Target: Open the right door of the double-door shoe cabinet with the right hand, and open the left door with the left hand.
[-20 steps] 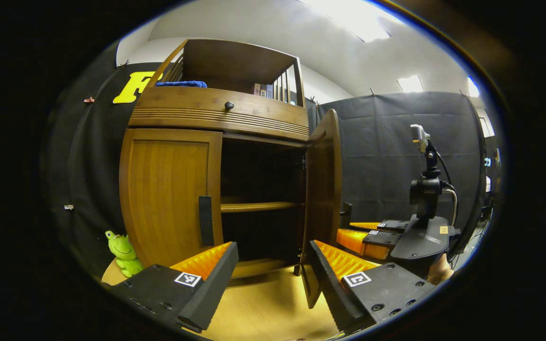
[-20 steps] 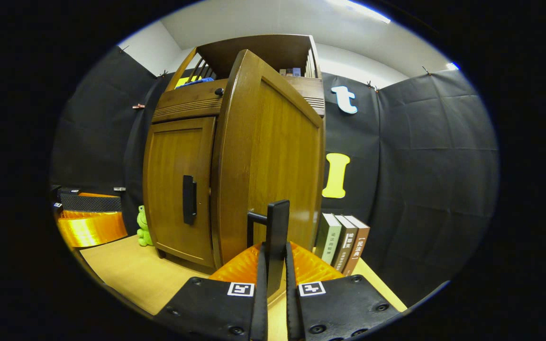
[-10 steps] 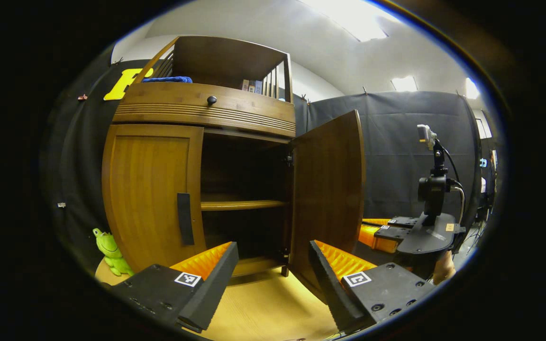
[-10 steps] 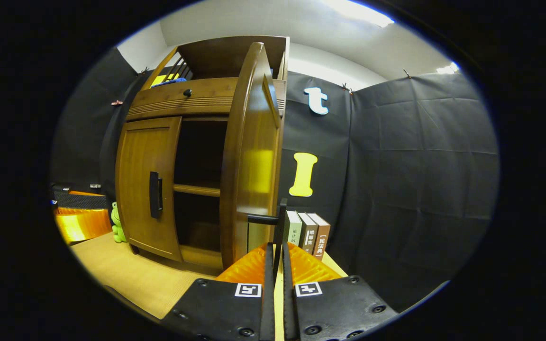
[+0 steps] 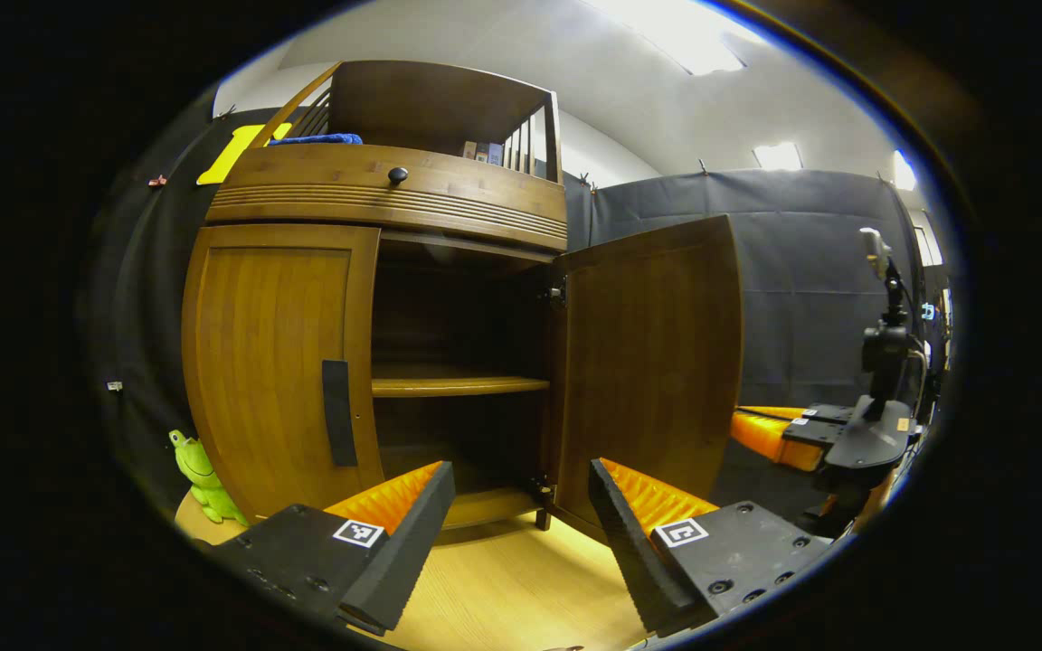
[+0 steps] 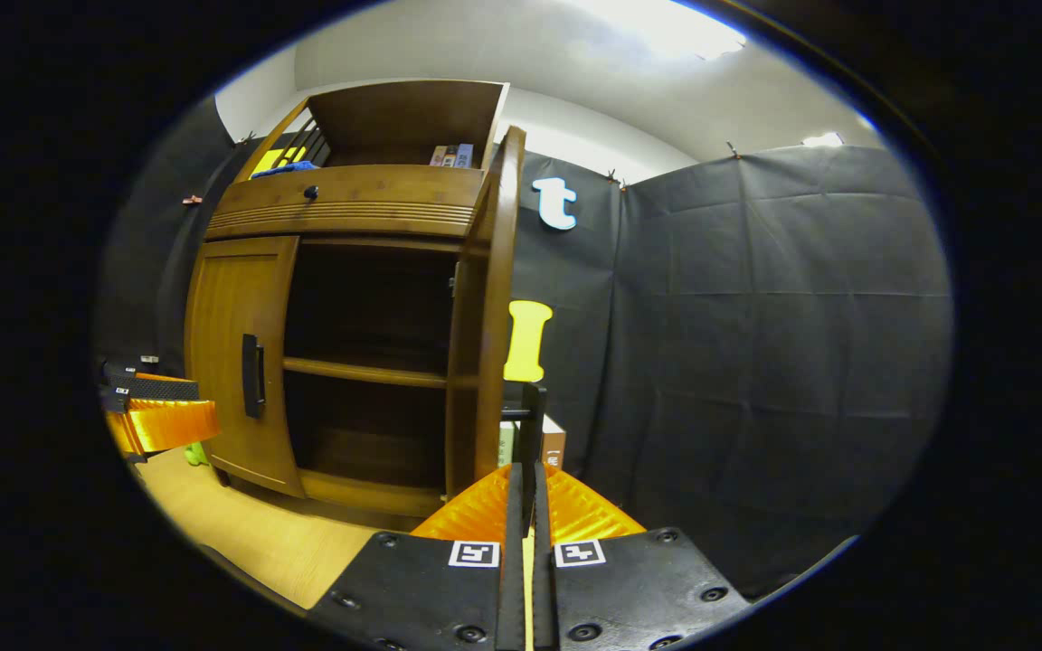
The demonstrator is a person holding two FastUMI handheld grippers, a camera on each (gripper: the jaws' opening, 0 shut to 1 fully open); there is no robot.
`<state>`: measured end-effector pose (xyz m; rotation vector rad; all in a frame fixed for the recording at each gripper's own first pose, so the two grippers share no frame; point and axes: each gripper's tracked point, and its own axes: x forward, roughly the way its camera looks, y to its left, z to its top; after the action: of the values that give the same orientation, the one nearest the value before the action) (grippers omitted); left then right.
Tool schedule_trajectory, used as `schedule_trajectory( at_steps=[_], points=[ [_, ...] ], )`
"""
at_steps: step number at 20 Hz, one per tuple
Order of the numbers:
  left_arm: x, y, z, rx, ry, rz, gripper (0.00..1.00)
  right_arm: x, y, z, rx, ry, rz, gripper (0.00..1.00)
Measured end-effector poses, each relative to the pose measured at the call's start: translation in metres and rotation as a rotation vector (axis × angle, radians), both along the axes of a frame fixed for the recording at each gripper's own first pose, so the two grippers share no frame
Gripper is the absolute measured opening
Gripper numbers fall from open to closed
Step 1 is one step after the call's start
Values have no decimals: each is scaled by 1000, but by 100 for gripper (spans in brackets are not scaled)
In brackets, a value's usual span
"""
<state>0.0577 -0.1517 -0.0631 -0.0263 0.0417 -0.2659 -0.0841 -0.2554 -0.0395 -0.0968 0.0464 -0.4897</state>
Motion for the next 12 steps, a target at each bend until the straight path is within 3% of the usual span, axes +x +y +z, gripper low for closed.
schedule_trajectory(
  at_steps=[4,5,7,8,12],
  points=[
    [16,17,-2,18,-19,67,92,-8,22,10,-1,-22,53,12],
    [22,24,-1,23,-29,90,92,-8,30,12,-11,-27,71,18],
    [32,44,0,28,-56,139,92,-8,47,13,-18,-36,121,5],
    [37,51,2,22,-74,148,93,-9,59,13,-15,-37,151,8],
    [58,87,5,-12,-131,204,93,1,78,9,-17,-32,209,74]
  ],
)
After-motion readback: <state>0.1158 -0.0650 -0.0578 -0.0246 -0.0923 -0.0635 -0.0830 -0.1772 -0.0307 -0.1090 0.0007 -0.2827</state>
